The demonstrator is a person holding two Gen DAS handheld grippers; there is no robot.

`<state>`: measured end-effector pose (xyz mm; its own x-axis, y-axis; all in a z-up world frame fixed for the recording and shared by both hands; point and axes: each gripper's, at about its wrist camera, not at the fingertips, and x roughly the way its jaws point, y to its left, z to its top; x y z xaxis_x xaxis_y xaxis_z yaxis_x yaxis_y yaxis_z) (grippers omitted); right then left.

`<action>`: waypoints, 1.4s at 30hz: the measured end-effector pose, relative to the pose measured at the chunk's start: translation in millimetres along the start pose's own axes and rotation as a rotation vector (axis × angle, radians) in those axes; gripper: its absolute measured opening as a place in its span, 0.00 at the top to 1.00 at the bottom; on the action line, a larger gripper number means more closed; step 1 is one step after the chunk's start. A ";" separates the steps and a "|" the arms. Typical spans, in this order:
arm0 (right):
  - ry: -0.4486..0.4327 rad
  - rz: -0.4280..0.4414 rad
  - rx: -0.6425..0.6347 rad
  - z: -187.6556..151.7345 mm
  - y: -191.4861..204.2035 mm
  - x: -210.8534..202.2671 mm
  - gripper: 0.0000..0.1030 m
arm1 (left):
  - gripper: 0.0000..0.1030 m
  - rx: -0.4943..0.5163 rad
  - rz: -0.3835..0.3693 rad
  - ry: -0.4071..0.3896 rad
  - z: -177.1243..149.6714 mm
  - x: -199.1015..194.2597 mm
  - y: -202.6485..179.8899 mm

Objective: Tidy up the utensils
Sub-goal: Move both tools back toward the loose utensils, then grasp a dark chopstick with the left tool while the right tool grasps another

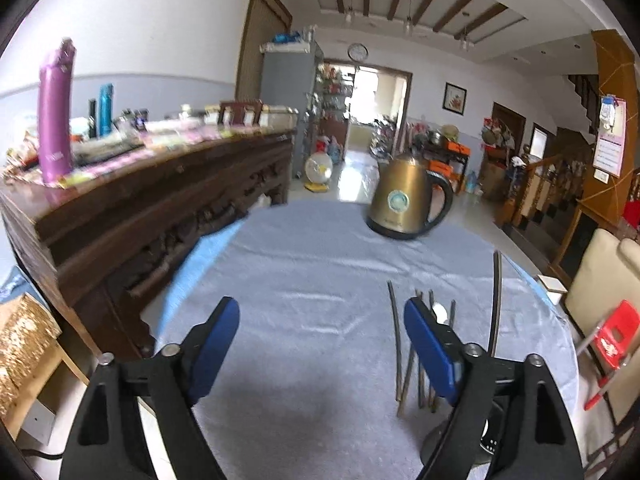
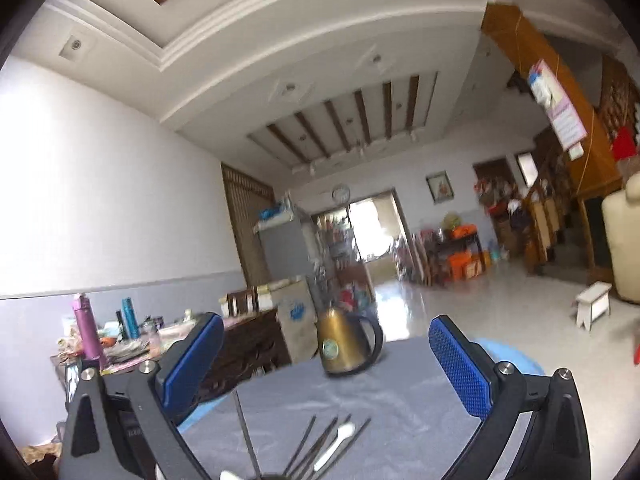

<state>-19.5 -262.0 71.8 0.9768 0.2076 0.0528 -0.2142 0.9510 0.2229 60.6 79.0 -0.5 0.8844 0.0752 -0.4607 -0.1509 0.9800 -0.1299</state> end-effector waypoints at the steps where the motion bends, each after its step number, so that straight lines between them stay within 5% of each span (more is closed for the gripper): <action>1: 0.058 0.004 -0.003 0.3 -2.6 2.5 0.00 | 0.13 0.002 0.006 -0.006 0.8 -2.3 0.5; 4: 0.241 0.004 0.048 -1.0 -17.5 17.6 0.00 | 0.11 0.009 0.018 -0.026 5.6 -9.5 -0.9; 11: 0.514 -0.106 0.254 -30.7 -62.2 56.2 0.00 | 0.09 0.043 0.089 0.018 7.7 -3.5 -4.3; 24: 0.722 -0.162 0.251 -71.4 -72.4 129.6 0.05 | 0.09 0.075 0.131 0.114 6.8 45.1 1.1; 31: 0.847 -0.145 0.232 -92.3 -82.8 190.0 0.06 | 0.09 0.102 0.093 0.166 11.5 83.2 -2.6; 36: 0.973 -0.143 0.252 -118.7 -95.2 242.7 0.42 | 0.09 0.138 0.010 0.244 20.0 133.7 -13.6; 42: 1.067 -0.176 0.286 -154.8 -109.2 306.3 0.57 | 0.09 0.148 -0.116 0.363 34.6 204.3 -36.2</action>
<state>303.6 -266.8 -87.1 0.4669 0.2960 -0.8333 0.0690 0.9273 0.3680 262.1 65.3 -59.5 0.6743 -0.0816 -0.7339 0.0297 0.9961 -0.0834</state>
